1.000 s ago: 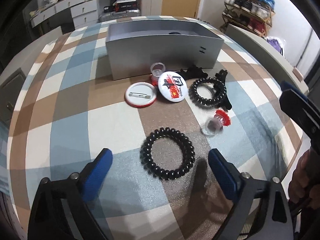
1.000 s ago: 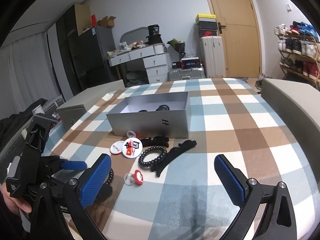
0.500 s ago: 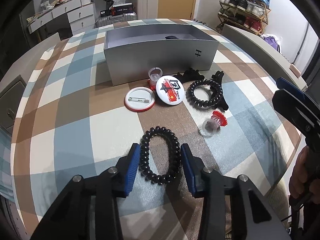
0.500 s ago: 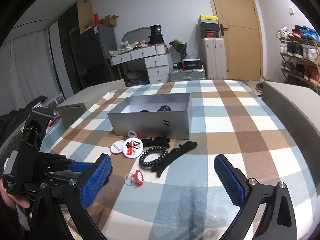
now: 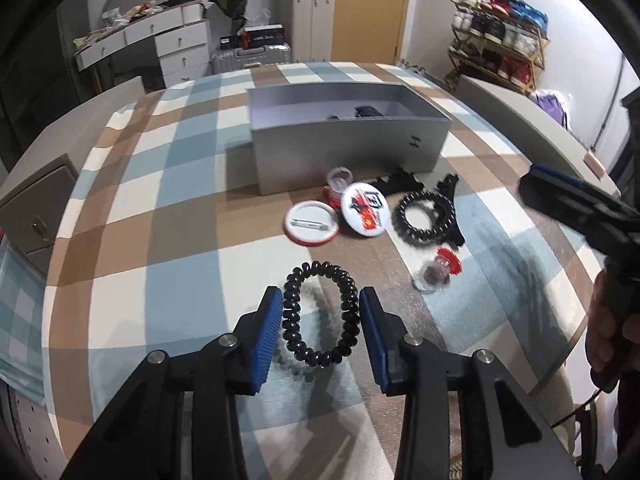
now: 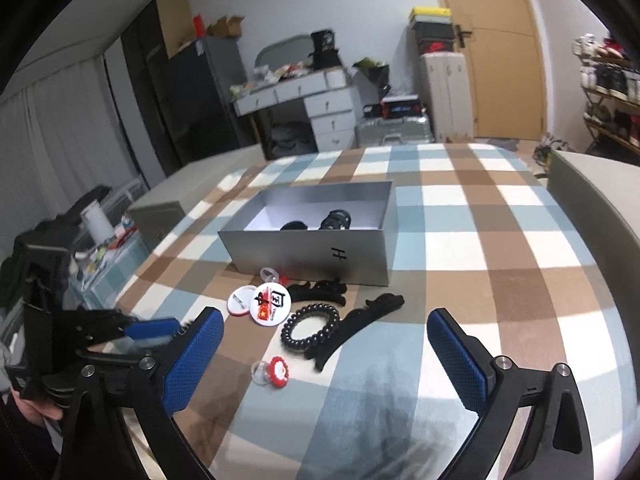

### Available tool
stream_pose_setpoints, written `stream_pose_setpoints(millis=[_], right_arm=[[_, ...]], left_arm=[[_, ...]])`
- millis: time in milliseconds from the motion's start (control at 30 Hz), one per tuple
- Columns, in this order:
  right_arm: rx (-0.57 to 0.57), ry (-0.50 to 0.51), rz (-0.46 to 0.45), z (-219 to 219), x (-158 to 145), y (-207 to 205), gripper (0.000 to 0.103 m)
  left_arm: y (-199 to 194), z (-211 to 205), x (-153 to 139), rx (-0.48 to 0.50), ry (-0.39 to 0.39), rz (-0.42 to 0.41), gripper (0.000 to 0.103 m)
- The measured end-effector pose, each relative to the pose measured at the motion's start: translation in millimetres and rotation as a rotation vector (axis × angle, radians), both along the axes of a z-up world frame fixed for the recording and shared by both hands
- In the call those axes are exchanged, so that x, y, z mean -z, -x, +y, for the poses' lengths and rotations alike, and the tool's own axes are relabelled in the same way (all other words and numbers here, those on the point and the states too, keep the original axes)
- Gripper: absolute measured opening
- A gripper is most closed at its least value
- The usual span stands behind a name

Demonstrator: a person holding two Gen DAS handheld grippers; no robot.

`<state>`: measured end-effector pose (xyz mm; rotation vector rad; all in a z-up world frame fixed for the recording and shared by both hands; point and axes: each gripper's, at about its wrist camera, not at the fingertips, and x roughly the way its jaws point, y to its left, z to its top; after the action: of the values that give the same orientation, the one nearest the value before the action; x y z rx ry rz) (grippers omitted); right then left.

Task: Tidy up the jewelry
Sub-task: 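Lift the hair tie with the left tool while the right tool grasps another coiled tie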

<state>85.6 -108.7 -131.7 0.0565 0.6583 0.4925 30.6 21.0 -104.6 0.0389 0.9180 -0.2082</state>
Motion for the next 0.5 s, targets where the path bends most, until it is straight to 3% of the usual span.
stream_pose_setpoints(millis=[133, 300, 500], right_arm=[[-0.031, 0.057, 0.051, 16, 12, -17, 0.086], [-0.029, 0.128, 0.109, 27, 27, -31, 0.061], [-0.019, 0.229, 0.104, 36, 35, -32, 0.041]], left_arm=[[0, 5, -4, -0.019, 0.006, -0.017, 0.034], [2, 10, -8, -0.038, 0.014, -0.030, 0.034], [3, 14, -7, -0.040, 0.012, -0.030, 0.034]])
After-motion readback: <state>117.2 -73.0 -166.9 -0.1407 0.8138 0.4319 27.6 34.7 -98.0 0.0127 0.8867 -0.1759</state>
